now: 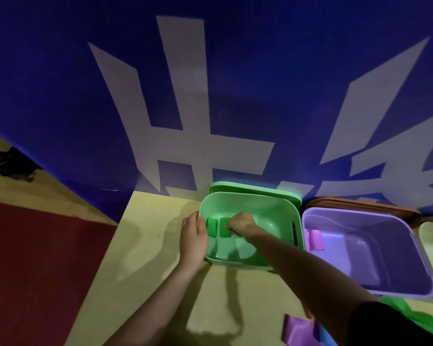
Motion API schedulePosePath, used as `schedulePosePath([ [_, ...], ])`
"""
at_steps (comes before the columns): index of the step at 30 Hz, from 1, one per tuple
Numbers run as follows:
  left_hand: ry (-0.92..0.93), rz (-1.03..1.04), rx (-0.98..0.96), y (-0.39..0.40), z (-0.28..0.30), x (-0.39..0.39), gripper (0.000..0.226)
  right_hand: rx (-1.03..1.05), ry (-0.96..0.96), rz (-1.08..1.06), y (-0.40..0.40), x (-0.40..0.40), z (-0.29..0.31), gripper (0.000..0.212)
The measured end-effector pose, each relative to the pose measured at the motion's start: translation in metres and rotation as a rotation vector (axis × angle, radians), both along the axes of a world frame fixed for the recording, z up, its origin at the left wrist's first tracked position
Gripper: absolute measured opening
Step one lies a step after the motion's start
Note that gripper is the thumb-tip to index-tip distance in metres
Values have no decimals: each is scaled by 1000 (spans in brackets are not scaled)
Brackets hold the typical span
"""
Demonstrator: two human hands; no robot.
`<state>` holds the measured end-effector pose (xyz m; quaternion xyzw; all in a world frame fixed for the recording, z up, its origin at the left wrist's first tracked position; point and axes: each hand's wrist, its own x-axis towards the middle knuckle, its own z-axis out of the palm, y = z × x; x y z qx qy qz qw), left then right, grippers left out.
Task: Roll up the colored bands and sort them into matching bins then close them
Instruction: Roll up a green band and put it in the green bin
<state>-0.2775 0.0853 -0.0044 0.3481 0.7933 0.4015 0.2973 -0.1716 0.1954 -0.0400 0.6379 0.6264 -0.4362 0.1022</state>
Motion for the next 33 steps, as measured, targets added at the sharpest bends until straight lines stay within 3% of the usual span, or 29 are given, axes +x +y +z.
schedulePosePath([
  [14,-78,36,61,-1,-4,0,28,22,36,24,-4,-8,-5,27],
  [17,-72,47,62,0,-4,1,28,69,103,-85,-10,-9,-7,8],
  [19,-74,48,63,-1,-4,1,28,112,98,-95,-12,-11,-8,18],
  [22,-79,50,65,-1,-5,1,27,147,32,-31,-15,-14,-5,11],
  [27,-70,52,69,0,-5,1,27,179,28,-22,-16,-13,-2,31],
  [33,-84,56,66,-1,-5,1,29,178,65,-37,-14,-5,1,28],
])
